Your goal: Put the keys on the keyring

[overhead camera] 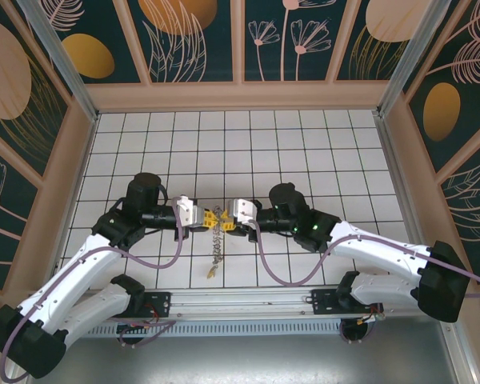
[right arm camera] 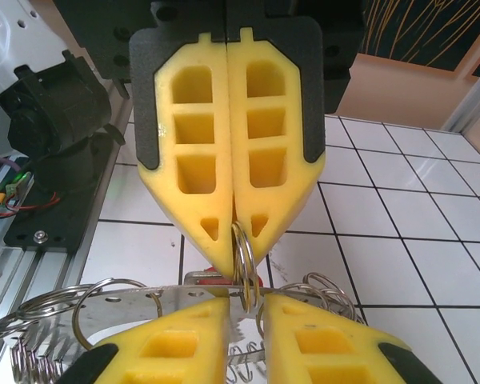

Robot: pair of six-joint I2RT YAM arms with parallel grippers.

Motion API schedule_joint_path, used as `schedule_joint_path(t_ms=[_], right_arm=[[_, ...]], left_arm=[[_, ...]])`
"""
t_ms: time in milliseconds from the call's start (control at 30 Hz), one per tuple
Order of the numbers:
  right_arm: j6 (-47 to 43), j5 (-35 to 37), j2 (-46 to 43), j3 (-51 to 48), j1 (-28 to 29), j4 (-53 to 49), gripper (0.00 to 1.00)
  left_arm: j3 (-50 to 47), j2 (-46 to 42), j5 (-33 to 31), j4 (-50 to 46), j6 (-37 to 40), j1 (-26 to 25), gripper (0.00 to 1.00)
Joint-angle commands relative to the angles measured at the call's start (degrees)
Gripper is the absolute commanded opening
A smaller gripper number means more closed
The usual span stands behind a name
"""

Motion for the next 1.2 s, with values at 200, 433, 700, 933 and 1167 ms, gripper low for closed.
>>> schedule_joint_path(t_ms=[200,433,700,933,1167], right_arm=[[-1.47,-2.41,-2.06,2.10,0.31,0.00,0.09],[-1.43,-2.32,-1.80,1.98,0.31,0.76,0.16],[-1.35,-3.38,-1.03,2.51,0.32,1.71,0.15],[-0.79,-3.46,-0.82,2.11,0.32,3.10,0.13],[-0.96,-3.36,-0.30,1.11,0.36,4.63,0.00]], left_arm=[[0.83,0.04,1.58,0.37,1.67,-0.25,0.00],[0.65,0.13,1.68,0.64,1.71,-0.19,0.00],[0.47,0.30,1.67,1.07,1.52,-0.23,0.00],[-0.04,0.41,1.85,2.13,1.06,-0.23,0.00],[-0.21,0.87,0.14,2.21,0.81,-0.23,0.00]])
